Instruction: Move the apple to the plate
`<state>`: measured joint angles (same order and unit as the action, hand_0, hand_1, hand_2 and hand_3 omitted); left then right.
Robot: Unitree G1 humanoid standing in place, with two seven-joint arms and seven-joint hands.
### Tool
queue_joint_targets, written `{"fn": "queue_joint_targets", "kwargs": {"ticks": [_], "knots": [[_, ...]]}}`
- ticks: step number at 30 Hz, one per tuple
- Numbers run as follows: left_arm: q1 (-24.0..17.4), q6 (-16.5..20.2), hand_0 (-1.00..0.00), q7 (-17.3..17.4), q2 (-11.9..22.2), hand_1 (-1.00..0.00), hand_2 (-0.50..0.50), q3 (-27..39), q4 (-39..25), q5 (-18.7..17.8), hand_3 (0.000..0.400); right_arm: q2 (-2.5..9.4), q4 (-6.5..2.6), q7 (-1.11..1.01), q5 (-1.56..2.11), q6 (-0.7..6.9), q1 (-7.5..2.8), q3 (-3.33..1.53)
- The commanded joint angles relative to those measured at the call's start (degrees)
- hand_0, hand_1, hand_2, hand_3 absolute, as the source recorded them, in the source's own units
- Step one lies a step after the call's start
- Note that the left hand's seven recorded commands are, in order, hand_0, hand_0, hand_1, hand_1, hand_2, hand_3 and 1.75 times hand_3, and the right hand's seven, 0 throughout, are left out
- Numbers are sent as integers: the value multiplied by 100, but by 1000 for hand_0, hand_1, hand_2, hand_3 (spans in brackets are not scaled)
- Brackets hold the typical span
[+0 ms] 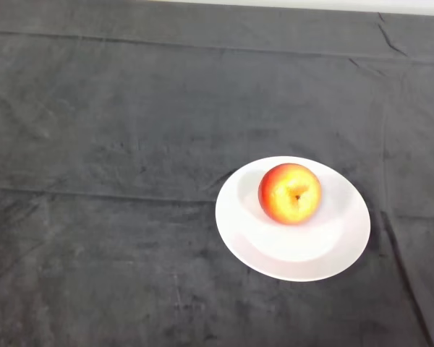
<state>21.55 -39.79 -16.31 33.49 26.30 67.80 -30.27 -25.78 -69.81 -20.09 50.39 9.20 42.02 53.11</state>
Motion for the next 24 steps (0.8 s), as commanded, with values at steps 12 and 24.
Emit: {"fn": "queue_joint_targets", "kwargs": {"ticks": [12,24], "knots": [[149,105,0,186,-95,0,0,293,-176,55,0,-138,2,-5,38,-30,-2,51],[163,97,0,259,-123,0,0,365,-175,164,0,-137,3,-4,38,-29,-3,50]]}}
